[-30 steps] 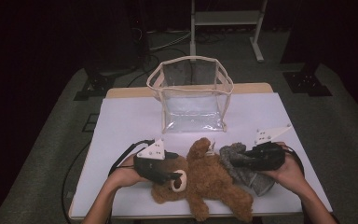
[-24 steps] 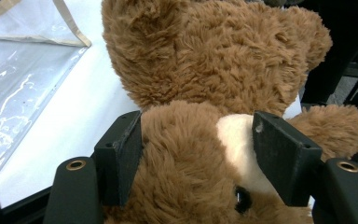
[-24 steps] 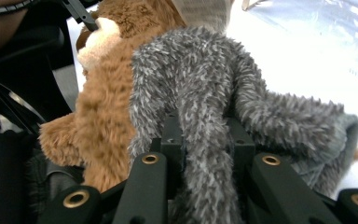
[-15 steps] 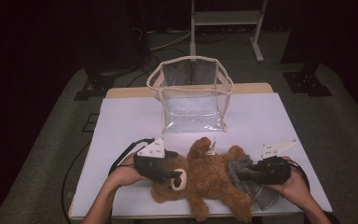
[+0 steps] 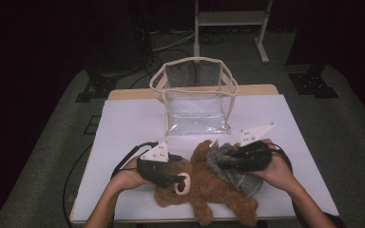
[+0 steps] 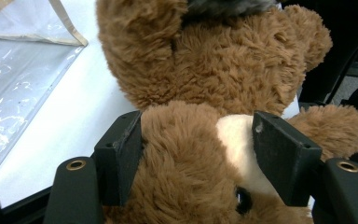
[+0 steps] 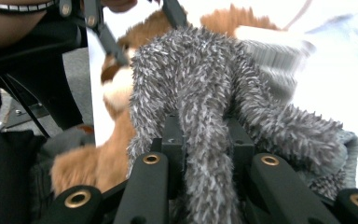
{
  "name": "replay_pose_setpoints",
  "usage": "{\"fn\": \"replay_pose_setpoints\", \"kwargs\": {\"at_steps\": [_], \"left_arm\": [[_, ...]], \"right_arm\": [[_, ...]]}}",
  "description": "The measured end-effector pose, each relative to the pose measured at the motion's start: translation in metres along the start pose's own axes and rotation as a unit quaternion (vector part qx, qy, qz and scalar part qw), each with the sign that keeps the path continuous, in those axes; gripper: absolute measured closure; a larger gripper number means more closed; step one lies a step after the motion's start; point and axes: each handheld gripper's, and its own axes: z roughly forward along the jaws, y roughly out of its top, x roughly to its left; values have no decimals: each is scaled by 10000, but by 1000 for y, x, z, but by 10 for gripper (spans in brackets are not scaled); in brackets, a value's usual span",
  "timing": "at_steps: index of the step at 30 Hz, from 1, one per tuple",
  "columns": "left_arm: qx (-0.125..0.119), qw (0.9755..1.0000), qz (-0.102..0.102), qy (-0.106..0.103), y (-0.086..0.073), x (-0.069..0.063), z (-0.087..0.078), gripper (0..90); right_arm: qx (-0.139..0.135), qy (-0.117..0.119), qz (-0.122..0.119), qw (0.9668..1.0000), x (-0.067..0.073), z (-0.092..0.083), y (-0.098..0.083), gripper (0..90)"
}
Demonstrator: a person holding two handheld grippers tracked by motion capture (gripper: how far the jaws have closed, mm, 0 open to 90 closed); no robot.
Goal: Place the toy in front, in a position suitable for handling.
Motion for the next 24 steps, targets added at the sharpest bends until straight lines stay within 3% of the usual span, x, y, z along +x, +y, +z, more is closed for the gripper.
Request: {"fn": "replay_pose_setpoints", "kwargs": {"at_steps": [3, 6, 14, 17, 18, 24], "left_arm": [[6, 10000, 23, 10, 0, -1, 0, 342], [25, 10000, 44, 35, 0, -1, -1, 343], [7, 10000, 40, 15, 0, 0, 0, 343], [17, 10000, 55, -14, 1, 1, 1, 342], [18, 10000, 54, -5, 1, 1, 1, 342], [6, 10000, 49, 11, 1, 1, 2, 341]], "right_arm": [[63, 30, -28, 10000, -7, 13, 12, 741], [116, 44, 46, 9999, -16, 19, 14, 741], [15, -93, 483, 9988, -29, 0, -13, 743], [-31, -73, 494, 9987, -24, -9, -19, 743], [-41, -26, 397, 9992, -17, -10, -17, 742], [14, 81, 7, 10000, 4, 8, 1, 744]]}}
